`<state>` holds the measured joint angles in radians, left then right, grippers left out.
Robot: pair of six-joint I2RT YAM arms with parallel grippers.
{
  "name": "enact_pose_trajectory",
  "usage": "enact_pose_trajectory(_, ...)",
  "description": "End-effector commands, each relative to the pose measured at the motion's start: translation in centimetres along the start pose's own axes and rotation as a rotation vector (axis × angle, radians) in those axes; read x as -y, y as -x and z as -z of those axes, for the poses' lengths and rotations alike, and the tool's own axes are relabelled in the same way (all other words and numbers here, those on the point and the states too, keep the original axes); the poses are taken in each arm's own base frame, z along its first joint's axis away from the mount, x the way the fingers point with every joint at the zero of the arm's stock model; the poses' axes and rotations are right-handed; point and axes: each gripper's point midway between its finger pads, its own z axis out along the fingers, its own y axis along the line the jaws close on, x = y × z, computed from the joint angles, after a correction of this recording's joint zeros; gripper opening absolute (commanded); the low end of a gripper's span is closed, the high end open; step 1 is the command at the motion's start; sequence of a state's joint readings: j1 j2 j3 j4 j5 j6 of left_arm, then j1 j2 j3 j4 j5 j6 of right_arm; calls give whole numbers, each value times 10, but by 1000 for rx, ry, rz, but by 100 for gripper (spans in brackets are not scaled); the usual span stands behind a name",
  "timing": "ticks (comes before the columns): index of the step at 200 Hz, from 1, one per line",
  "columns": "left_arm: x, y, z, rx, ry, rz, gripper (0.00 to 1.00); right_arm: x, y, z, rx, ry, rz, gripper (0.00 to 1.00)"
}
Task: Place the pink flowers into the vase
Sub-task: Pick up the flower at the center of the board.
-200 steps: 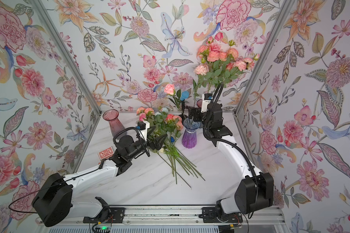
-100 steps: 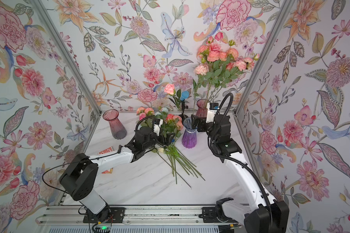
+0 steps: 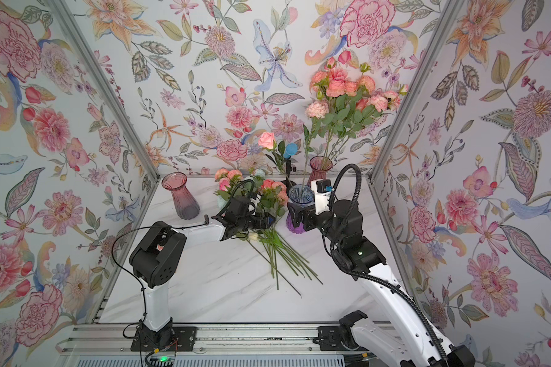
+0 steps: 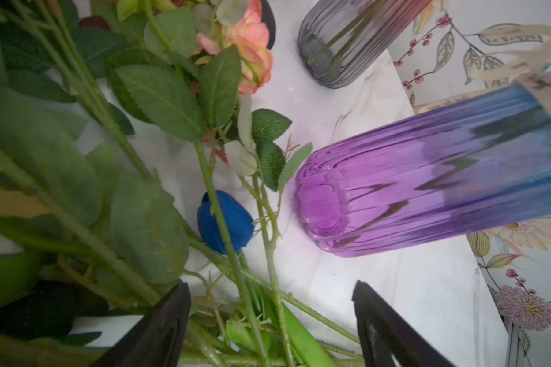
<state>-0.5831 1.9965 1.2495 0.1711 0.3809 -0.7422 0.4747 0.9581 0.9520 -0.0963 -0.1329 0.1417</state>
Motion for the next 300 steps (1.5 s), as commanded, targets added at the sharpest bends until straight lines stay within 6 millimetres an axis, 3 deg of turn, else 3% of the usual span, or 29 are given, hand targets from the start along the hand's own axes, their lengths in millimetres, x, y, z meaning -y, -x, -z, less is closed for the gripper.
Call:
enact_pose_trajectory(1,-2,8,-4,-14,-3,50,82,-20,-10,3,-23,82,56,99)
enact_pose_trajectory(26,-7,9,-10,-16,-3,66,79,-27,-17,-1,-41,102,71,99)
enact_pose_trajectory(64,-5,15,-16,-5,-6,55,70,-19,-23,-7,-57,55,81,99)
enact_pose_trajectory(123,-19,12,-35,-28,35,55,63,-5,-23,-9,-47,-12,79,99)
enact_pose_trajectory(188,-28,13,-50,-32,61,53,39,8,-22,-7,-40,-52,78,99)
enact_pose_trajectory(215,-35,9,-57,-48,81,49,34,11,-21,-6,-37,-61,74,99)
enact_pose_trajectory(300,-32,21,-55,-21,83,34,8,13,-22,-9,-38,-56,61,99)
